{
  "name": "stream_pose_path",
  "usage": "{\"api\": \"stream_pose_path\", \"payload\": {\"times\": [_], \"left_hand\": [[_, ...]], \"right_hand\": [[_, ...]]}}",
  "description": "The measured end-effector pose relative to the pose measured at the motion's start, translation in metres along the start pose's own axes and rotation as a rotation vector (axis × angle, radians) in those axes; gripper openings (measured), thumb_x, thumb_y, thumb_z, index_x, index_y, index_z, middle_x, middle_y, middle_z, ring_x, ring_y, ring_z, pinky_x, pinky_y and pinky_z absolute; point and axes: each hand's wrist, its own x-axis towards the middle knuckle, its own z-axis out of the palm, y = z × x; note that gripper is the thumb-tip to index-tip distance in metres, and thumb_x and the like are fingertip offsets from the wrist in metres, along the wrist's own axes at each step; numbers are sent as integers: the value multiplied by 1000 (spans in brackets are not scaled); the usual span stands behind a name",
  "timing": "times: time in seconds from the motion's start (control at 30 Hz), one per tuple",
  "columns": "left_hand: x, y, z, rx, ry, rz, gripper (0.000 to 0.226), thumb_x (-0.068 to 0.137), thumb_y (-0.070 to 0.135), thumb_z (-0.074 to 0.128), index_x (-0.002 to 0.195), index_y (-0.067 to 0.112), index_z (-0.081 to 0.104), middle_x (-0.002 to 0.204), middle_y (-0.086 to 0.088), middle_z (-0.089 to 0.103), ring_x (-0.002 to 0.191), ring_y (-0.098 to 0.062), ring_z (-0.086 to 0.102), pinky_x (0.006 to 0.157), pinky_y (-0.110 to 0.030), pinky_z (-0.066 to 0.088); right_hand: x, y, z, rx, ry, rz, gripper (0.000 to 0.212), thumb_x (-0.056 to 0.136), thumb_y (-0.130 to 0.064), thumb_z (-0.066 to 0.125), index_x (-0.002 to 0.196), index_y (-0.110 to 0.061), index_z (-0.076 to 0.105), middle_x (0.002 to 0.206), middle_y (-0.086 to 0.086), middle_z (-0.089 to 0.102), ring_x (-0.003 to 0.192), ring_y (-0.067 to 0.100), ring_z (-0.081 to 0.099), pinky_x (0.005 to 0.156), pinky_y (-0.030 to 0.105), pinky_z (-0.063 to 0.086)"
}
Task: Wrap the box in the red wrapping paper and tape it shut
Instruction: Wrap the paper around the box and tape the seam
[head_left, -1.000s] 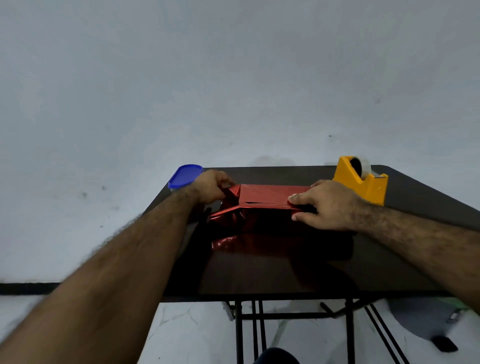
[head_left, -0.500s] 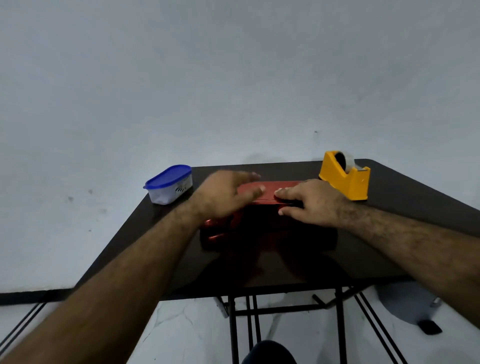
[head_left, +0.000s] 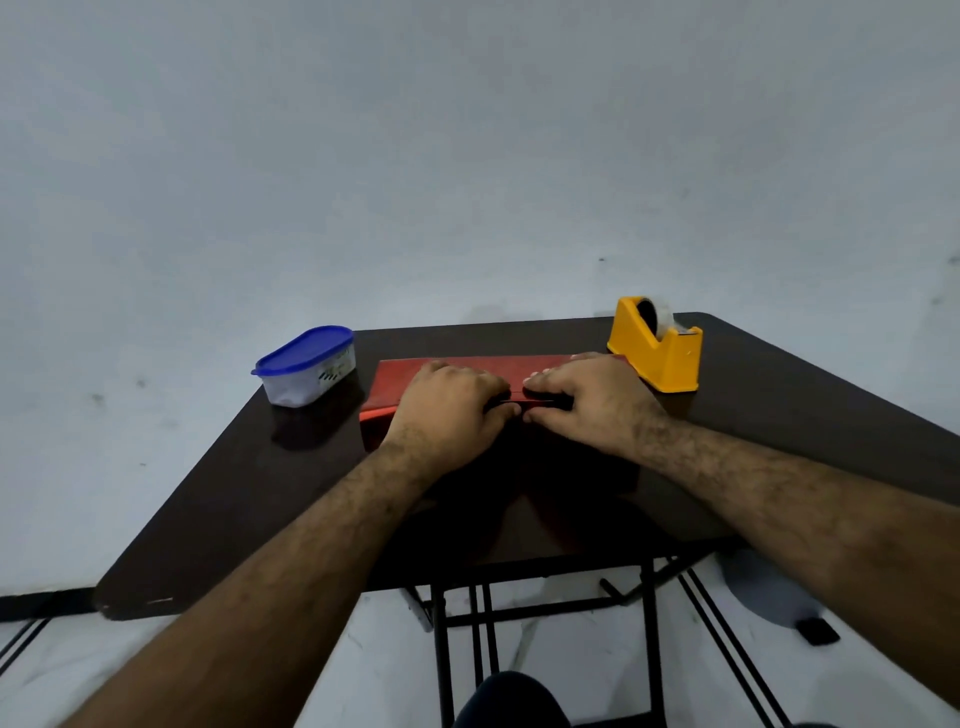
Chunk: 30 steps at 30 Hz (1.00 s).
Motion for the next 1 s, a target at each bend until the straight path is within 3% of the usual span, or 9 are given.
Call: {"api": "stream_pose_path", "payload": {"times": [0.07, 0.23, 0.33, 0.5, 0.63, 0.8, 0.9, 1.0], "left_hand": [[-1, 0, 5, -7, 16, -23, 39, 101, 54, 53, 122, 29, 75, 119, 9, 77, 111, -13, 70, 105, -40, 47], [9, 2, 11, -46, 30, -63, 45, 100, 53, 58, 134, 27, 70, 129, 7, 74, 120, -16, 67, 109, -42, 45], [18, 6, 14, -42, 13, -90, 40, 100, 49, 58, 128, 25, 73, 129, 4, 70, 123, -20, 61, 109, -42, 41], [14, 11, 32, -45, 75, -147, 36, 102, 46, 54, 125, 23, 71, 124, 4, 69, 120, -20, 60, 112, -43, 36], [16, 17, 36, -44, 76, -161, 45, 104, 45, 52, 141, 21, 62, 135, 2, 64, 130, -22, 55, 118, -45, 32], [16, 16, 40, -84, 79, -147, 39, 105, 43, 51, 136, 25, 67, 135, 4, 64, 129, -20, 55, 117, -44, 33], [14, 16, 41, -72, 114, -142, 36, 104, 43, 56, 131, 24, 71, 134, 1, 64, 128, -24, 56, 115, -44, 32], [14, 16, 44, -75, 141, -144, 32, 100, 41, 61, 122, 22, 74, 150, -5, 57, 141, -28, 49, 121, -49, 28]], "right_hand": [[0, -1, 0, -14, 1, 6, 52, 88, -63, 68, 133, -36, 71, 130, -16, 72, 129, 12, 60, 113, 42, 46], [7, 4, 1, -59, -2, 36, 48, 89, -61, 70, 130, -35, 73, 126, -13, 74, 129, 17, 60, 114, 43, 45], [14, 9, 2, -74, -8, 54, 49, 88, -63, 69, 128, -36, 74, 123, -13, 75, 127, 19, 61, 113, 44, 45], [20, 20, 10, -78, -29, 69, 53, 85, -70, 64, 129, -39, 72, 125, -19, 73, 131, 17, 59, 115, 45, 43], [26, 26, 10, -87, -32, 34, 47, 90, -61, 68, 131, -37, 71, 127, -16, 73, 133, 15, 57, 121, 42, 36], [27, 29, 8, -86, -44, 9, 47, 91, -60, 68, 131, -36, 71, 125, -16, 74, 128, 8, 59, 125, 37, 30], [27, 30, -2, -34, -39, 15, 47, 87, -59, 74, 128, -36, 74, 122, -15, 75, 124, 8, 61, 120, 40, 37], [27, 30, -6, 10, -64, 45, 45, 85, -58, 76, 125, -37, 75, 122, -17, 74, 124, 7, 60, 114, 38, 43]]}}
